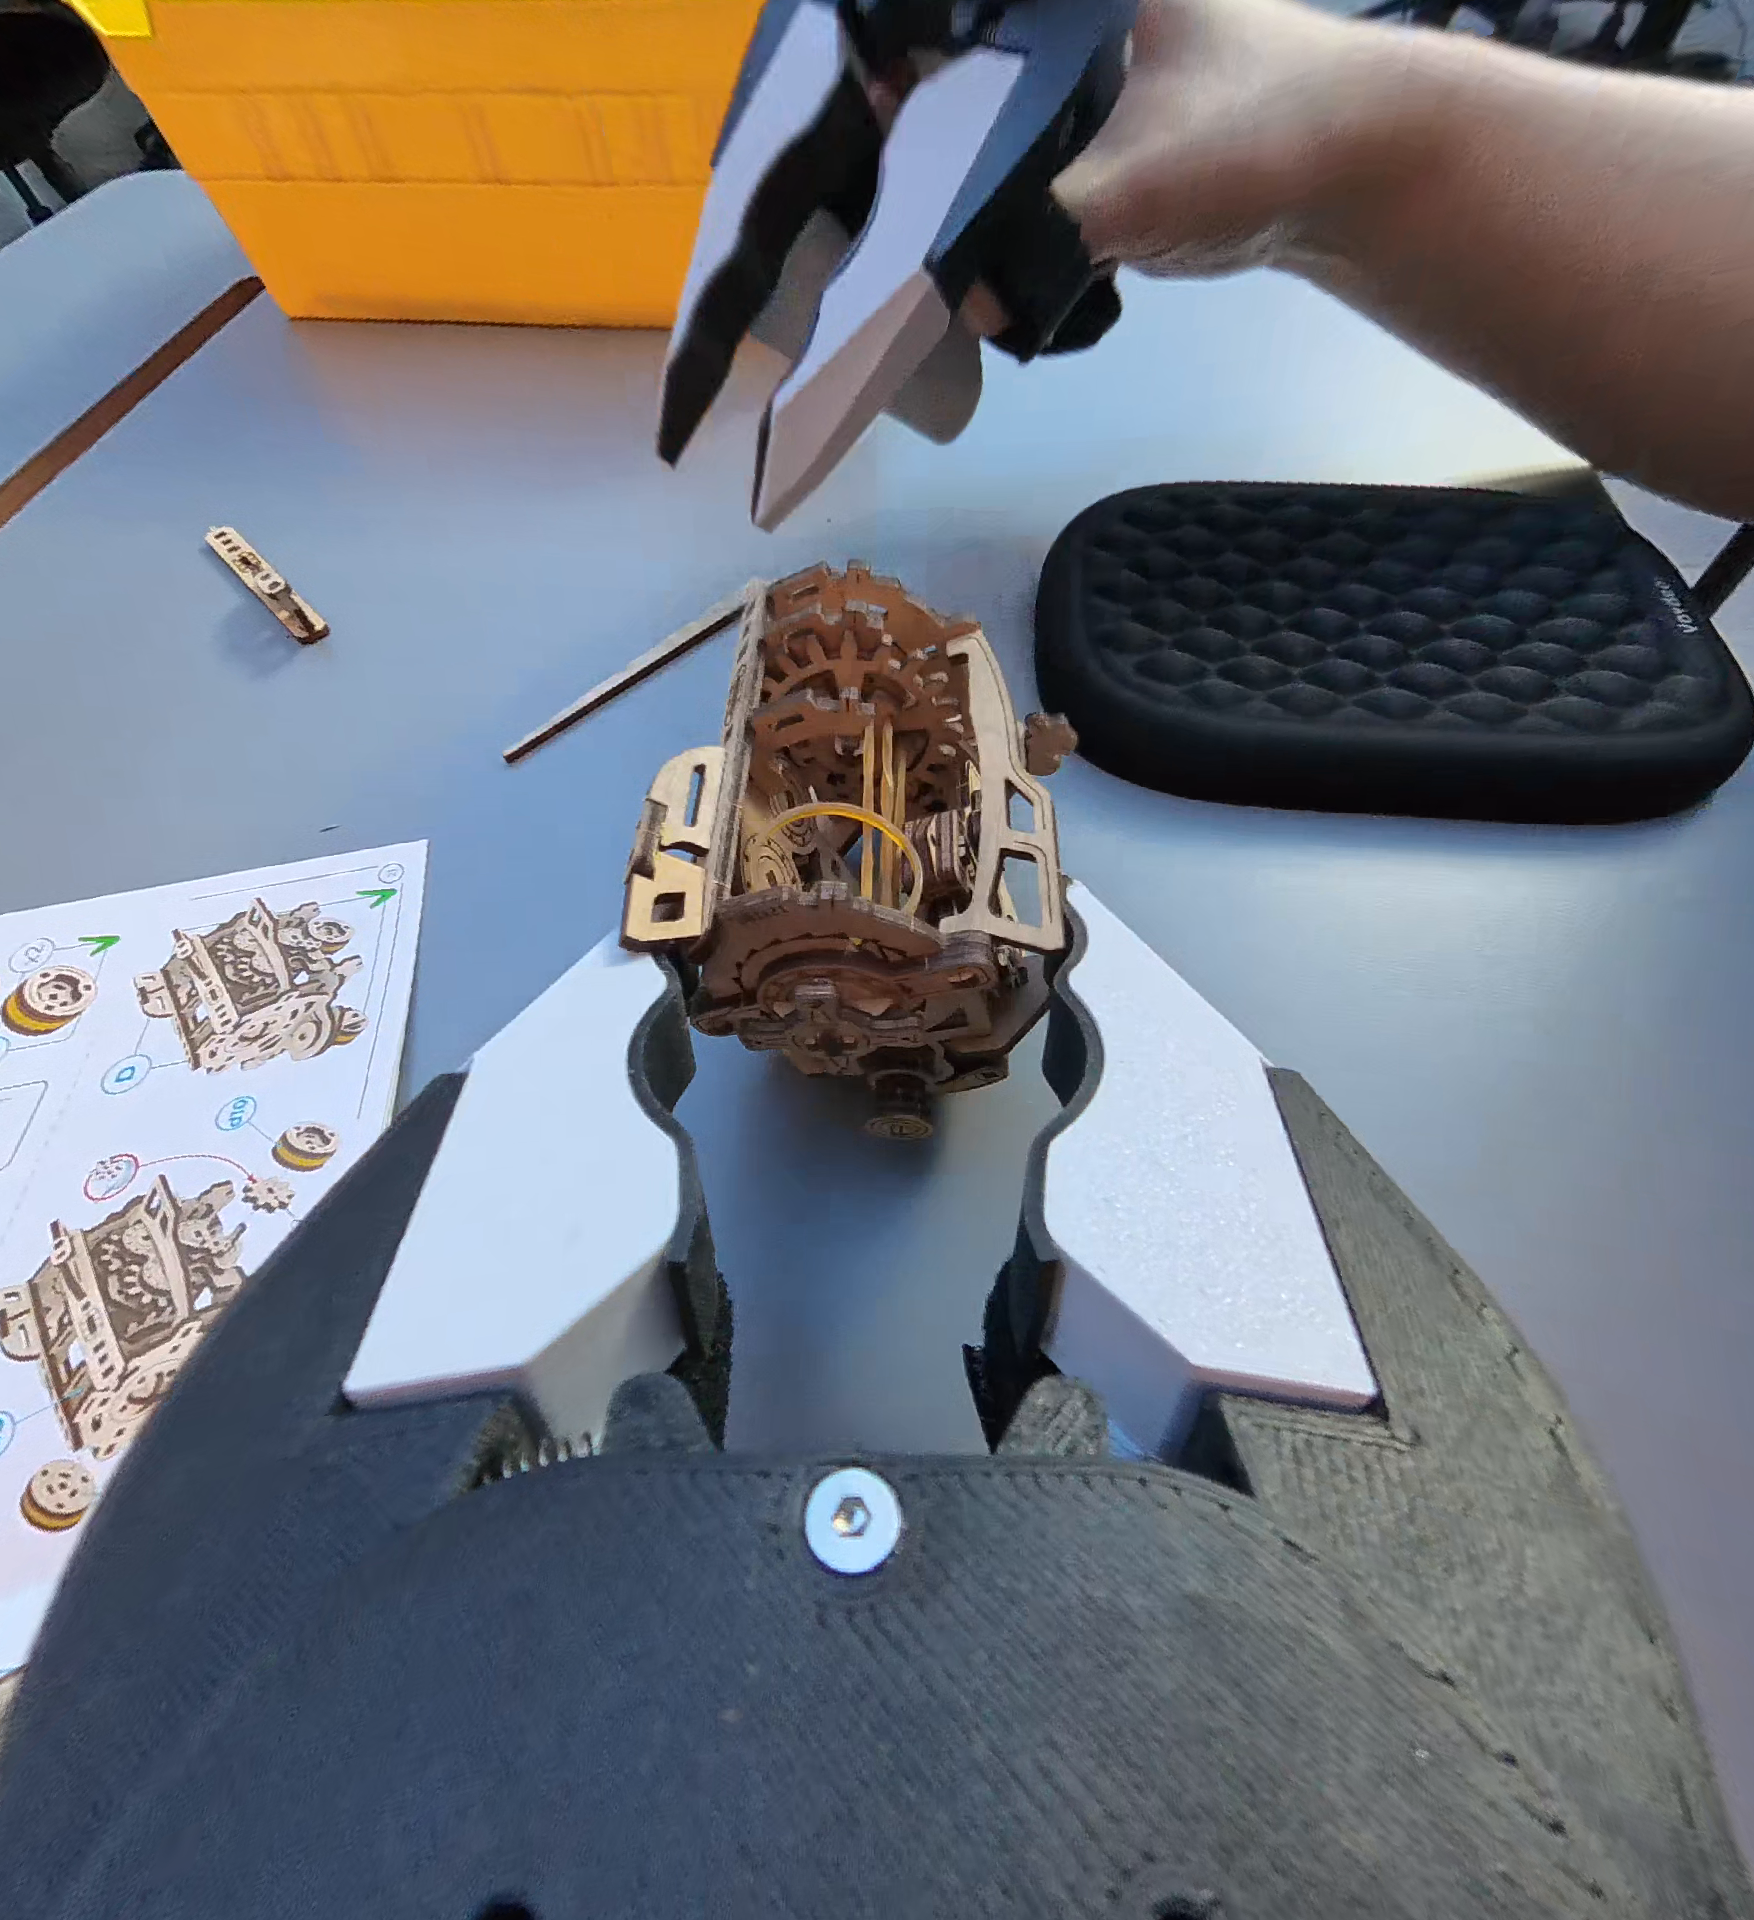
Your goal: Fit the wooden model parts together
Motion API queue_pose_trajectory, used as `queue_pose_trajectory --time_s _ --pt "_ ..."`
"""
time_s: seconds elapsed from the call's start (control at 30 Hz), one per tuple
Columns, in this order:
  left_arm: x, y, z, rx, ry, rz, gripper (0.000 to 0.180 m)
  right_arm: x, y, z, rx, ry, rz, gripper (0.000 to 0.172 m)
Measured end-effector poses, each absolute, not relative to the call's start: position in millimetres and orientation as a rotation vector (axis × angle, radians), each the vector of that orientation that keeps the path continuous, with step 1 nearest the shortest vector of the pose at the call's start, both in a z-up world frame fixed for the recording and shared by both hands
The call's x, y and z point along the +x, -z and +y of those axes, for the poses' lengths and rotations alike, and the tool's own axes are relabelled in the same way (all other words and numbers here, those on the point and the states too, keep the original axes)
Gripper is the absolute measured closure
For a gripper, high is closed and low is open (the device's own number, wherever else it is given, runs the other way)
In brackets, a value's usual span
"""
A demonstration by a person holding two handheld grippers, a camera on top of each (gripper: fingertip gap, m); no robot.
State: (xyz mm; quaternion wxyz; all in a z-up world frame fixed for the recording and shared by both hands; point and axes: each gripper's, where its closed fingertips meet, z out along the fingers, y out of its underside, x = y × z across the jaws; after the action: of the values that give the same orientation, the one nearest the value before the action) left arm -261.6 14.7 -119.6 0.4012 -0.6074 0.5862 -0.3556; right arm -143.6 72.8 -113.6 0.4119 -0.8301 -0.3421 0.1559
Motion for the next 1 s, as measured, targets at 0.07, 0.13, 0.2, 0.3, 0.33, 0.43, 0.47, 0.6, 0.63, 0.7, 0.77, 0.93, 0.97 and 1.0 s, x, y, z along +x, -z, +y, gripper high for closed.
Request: queue_pose_trajectory --time_s 0.07,0.13,0.2,0.3,0.33,0.43,0.47,0.6,0.63,0.7,0.77,0.93,0.97,1.0 --pt "-261.4 119.7 14.9 -1.535 0.897 1.481 0.115 -131.2 136.8 71.1 -2.128 -0.387 -0.841 0.132" --pt "-261.1 120.0 15.0 -1.532 0.888 1.483 0.115 -121.0 148.1 72.6 -2.137 -0.328 -0.853 0.137" --pt "-261.2 120.0 15.2 -1.535 0.893 1.482 0.115 -122.5 150.7 73.7 -2.112 -0.340 -0.877 0.141" --pt "-261.5 120.1 15.9 -1.544 0.904 1.479 0.110 -131.3 157.4 74.3 -2.117 -0.409 -0.903 0.145" --pt "-261.7 120.8 17.3 -1.552 0.897 1.475 0.106 -133.5 158.0 74.6 -2.113 -0.432 -0.907 0.150" --pt "-263.4 123.9 18.8 -1.565 0.875 1.486 0.098 -137.0 158.3 72.9 -2.115 -0.477 -0.929 0.164" --pt "-264.0 124.1 19.7 -1.566 0.868 1.484 0.095 -136.8 158.1 72.7 -2.110 -0.464 -0.938 0.165" --pt "-267.8 121.0 19.4 -1.574 0.908 1.468 0.086 -129.9 144.9 74.1 -2.017 -0.267 -0.978 0.165" --pt "-268.7 119.4 17.4 -1.579 0.942 1.463 0.084 -131.3 135.0 72.2 -1.973 -0.242 -0.986 0.165" --pt "-271.5 117.0 12.2 -1.606 1.017 1.459 0.079 -141.0 111.1 63.9 -1.861 -0.246 -1.014 0.165" --pt "-277.0 110.2 9.4 -1.624 1.078 1.433 0.076 -153.7 86.7 52.5 -1.735 -0.267 -1.041 0.165" --pt "-300.2 69.5 9.4 -1.673 1.261 1.234 0.089 -196.0 57.4 3.3 -1.431 -0.305 -1.247 0.165" --pt "-302.7 58.2 0.2 -1.669 1.354 1.217 0.105 -203.8 56.5 -7.3 -1.391 -0.302 -1.292 0.165" --pt "-303.8 50.6 -6.8 -1.678 1.406 1.204 0.120 -210.7 56.4 -17.3 -1.357 -0.292 -1.334 0.165"
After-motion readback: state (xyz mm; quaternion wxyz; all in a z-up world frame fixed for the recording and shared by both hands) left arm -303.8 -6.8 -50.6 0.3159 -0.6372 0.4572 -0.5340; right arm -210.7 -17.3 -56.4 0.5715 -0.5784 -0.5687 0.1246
